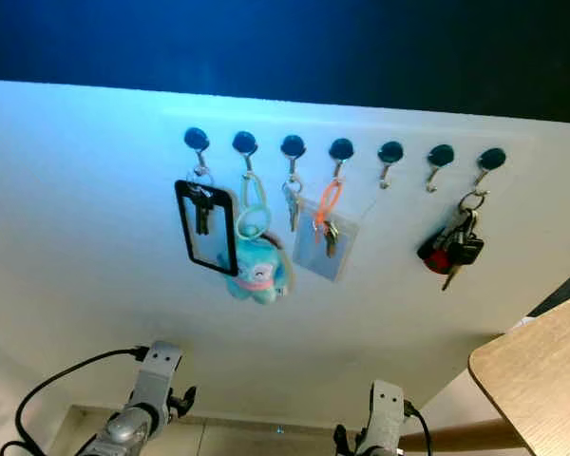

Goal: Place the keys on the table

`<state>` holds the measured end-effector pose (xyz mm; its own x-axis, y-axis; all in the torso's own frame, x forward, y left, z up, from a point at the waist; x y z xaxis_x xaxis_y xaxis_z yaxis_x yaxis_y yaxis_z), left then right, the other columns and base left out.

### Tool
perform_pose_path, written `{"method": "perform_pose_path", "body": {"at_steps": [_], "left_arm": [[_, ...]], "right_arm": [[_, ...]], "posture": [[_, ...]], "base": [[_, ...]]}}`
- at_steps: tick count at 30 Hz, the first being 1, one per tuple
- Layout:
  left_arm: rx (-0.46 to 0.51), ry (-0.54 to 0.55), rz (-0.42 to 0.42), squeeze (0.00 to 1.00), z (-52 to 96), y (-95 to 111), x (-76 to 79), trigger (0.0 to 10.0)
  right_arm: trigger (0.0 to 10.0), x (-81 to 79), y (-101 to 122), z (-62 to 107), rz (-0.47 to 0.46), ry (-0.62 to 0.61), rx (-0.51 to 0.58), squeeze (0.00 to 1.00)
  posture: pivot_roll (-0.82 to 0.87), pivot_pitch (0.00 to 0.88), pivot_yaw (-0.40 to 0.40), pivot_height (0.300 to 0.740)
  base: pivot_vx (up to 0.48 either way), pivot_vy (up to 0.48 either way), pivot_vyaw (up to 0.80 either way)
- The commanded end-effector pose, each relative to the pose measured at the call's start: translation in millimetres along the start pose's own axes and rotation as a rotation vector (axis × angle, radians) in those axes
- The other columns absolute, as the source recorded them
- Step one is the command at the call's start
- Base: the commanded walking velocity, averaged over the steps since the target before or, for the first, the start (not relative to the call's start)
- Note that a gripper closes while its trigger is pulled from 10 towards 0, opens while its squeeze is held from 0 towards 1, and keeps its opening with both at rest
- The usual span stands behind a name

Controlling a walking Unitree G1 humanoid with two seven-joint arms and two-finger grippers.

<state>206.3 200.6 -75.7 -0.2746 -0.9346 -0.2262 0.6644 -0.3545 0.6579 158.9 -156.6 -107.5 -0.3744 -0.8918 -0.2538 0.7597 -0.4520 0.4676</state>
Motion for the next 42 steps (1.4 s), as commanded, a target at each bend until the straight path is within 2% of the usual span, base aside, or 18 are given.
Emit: {"method": "perform_pose_path", "body": {"at_steps": [1, 27, 37, 42], "left_arm": [[-0.012, -0.001, 0.010, 0.00, 0.3, -2.0, -1.0, 10.0], [0.010, -0.019, -0.001, 0.00, -2.5, 6.0, 5.3, 10.0], [0.037, -0.043, -0.026, 0.00, -7.8, 22.9, 7.6, 10.0], [0.074, -0.053, -0.070, 0.00, -9.8, 33.2, 10.2, 10.0]], "right_arm": [[10.0, 1.9, -1.0, 0.4, -0.009, -0.006, -0.002, 0.00], [10.0, 5.5, 0.9, 0.8, -0.003, -0.004, 0.001, 0.00], [10.0, 4.6, 0.8, 0.6, -0.006, -0.003, 0.001, 0.00], [10.0, 3.7, 1.0, 0.5, -0.004, 0.003, 0.002, 0.00]], "posture": [[0.07, 0.020, -0.027, 0.740], [0.07, 0.020, -0.030, 0.740], [0.07, 0.024, -0.031, 0.740], [0.07, 0.023, -0.030, 0.740]], "base": [[-0.292, 0.000, 0.00], [-0.327, 0.000, 0.00], [0.000, 0.000, 0.00], [0.000, -0.091, 0.00]]}}
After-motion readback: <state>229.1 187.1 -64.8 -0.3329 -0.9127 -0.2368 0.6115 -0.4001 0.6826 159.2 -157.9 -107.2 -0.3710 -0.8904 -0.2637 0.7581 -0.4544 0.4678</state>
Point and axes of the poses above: a point about 5 cm out from each wrist's last joint towards the gripper, its own z axis pointing back from the gripper into the wrist, its own y axis along the axis of the wrist's last joint, x = y × z, the point moved 1 cm from there along -z, pointing out of the wrist towards the gripper, and after that the axes turned 9 degrees about -z, right-handed, at the moved point
